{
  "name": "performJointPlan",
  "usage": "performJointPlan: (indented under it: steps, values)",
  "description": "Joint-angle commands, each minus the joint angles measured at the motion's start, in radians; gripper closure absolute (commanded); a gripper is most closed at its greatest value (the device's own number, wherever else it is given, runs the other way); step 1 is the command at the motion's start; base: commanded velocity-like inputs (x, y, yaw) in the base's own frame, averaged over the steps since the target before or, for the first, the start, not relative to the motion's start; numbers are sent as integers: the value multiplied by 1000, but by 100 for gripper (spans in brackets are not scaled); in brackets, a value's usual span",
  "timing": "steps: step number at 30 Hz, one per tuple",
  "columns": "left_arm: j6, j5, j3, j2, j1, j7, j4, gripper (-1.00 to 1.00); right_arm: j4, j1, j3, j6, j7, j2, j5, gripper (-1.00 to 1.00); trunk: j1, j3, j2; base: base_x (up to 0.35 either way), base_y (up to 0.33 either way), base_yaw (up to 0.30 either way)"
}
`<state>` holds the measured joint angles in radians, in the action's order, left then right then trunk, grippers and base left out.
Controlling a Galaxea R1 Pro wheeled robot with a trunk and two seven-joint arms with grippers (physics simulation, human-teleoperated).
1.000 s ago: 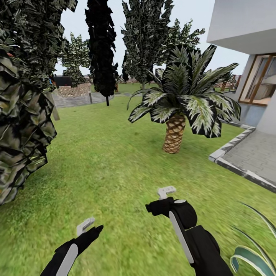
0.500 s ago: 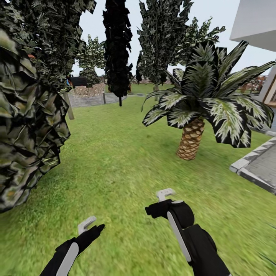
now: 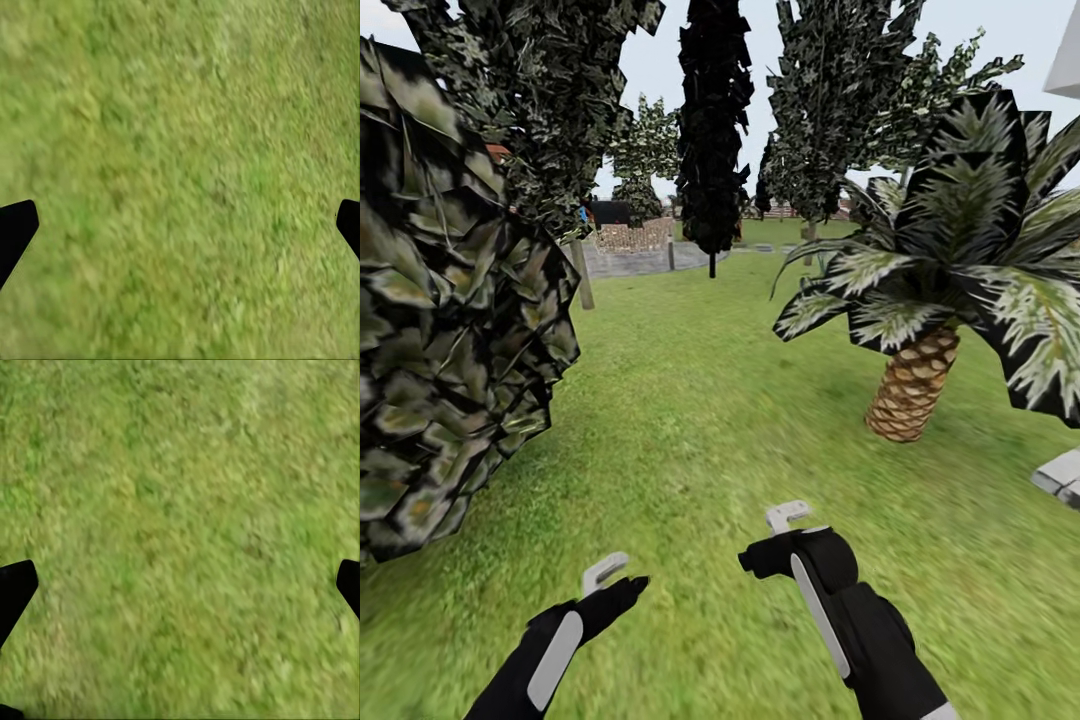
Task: Take the three Easter eggs out of the wicker basket on the lawn in the garden, then place them on the lawn next to a single tree (choose any tree) so that all three eggs are next to the same tree and none are left in the basket.
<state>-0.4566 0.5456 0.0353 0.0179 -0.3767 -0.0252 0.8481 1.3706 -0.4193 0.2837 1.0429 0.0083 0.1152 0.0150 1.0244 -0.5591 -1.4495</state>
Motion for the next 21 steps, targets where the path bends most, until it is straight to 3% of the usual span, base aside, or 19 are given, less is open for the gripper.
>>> performJointPlan:
  steps: [1, 8, 21]
  values:
    - [-6, 10, 3, 1, -1, -3, -4, -100, 1, -1, 0, 4, 1, 0, 1, -100, 1, -1, -1, 333, 0, 243]
    - [-2, 8, 2, 2, 0, -3, -20, -100, 0, -1, 0, 4, 1, -2, 2, -100, 1, -1, -1, 334, 0, 150]
    - [1, 9, 0, 6, 3, 0, -23, -100, 1, 0, 4, 4, 1, -9, 3, -100, 1, -1, -1, 334, 0, 16]
